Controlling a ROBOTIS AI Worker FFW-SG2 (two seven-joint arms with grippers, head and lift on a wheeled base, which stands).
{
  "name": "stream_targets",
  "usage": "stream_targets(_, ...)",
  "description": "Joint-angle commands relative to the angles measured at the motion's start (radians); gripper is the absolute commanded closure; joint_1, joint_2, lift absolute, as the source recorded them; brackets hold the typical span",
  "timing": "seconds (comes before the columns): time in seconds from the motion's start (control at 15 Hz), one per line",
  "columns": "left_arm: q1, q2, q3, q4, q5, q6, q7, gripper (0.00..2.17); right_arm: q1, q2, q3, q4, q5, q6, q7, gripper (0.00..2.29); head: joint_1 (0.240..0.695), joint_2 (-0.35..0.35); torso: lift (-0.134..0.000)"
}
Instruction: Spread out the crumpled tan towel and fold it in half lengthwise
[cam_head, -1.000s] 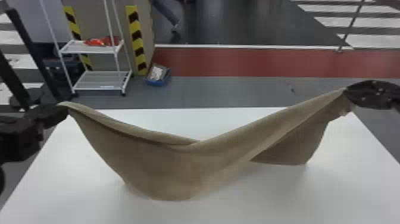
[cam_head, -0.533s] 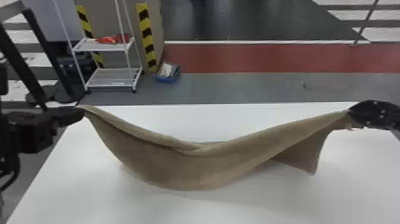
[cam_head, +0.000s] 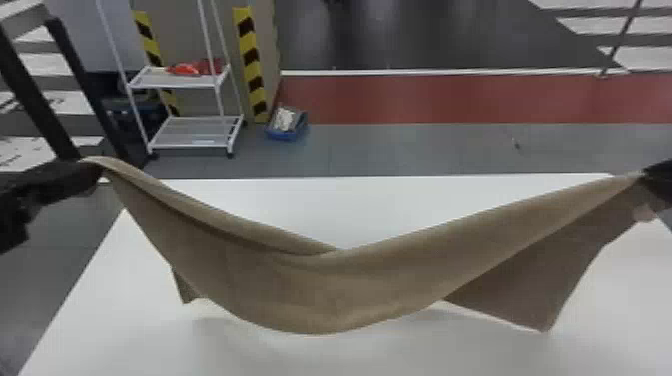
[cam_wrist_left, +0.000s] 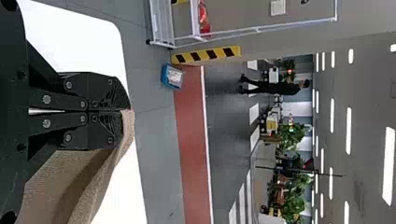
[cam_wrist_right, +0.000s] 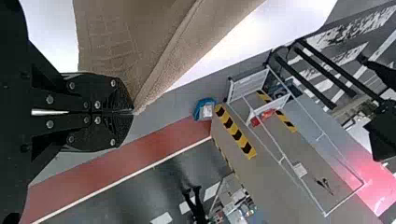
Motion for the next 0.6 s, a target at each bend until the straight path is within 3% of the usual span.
stream_targets(0.0, -0.044, 0.002, -0.138, 0.110, -0.073, 0.019, 0.023, 1.99, -0.007, 0.001, 0.044, 0.047, 0.048, 0.011, -0.007, 1.33, 0.619, 0.031, -0.124)
stream_targets(0.07, -0.061, -0.003, -0.225, 0.204, -0.122, 0.007, 0.052, 1.99, -0.019, 0.003, 0.073, 0.068, 0.083, 0.017, -0.013, 1.33, 0.625, 0.020, -0.124)
stream_targets(0.33, -0.115, -0.023, -0.438, 0.472, -0.169, -0.101, 0.253, 1.99, -0.034, 0.004, 0.184, 0.142, 0.187, 0.073, -0.035, 1.33, 0.669, -0.027, -0.124)
stream_targets(0.4, -0.118, -0.031, -0.478, 0.507, -0.176, -0.122, 0.325, 1.78, -0.042, 0.004, 0.193, 0.153, 0.201, 0.085, -0.035, 1.33, 0.695, -0.043, -0.124)
stream_targets(0.47, -0.122, -0.034, -0.509, 0.537, -0.176, -0.125, 0.384, 1.15, -0.047, 0.004, 0.202, 0.171, 0.209, 0.091, -0.035, 1.33, 0.695, -0.049, -0.124)
stream_targets(0.53, -0.122, -0.040, -0.529, 0.550, -0.177, -0.125, 0.410, 0.17, -0.047, 0.006, 0.204, 0.176, 0.209, 0.094, -0.035, 1.33, 0.695, -0.054, -0.124)
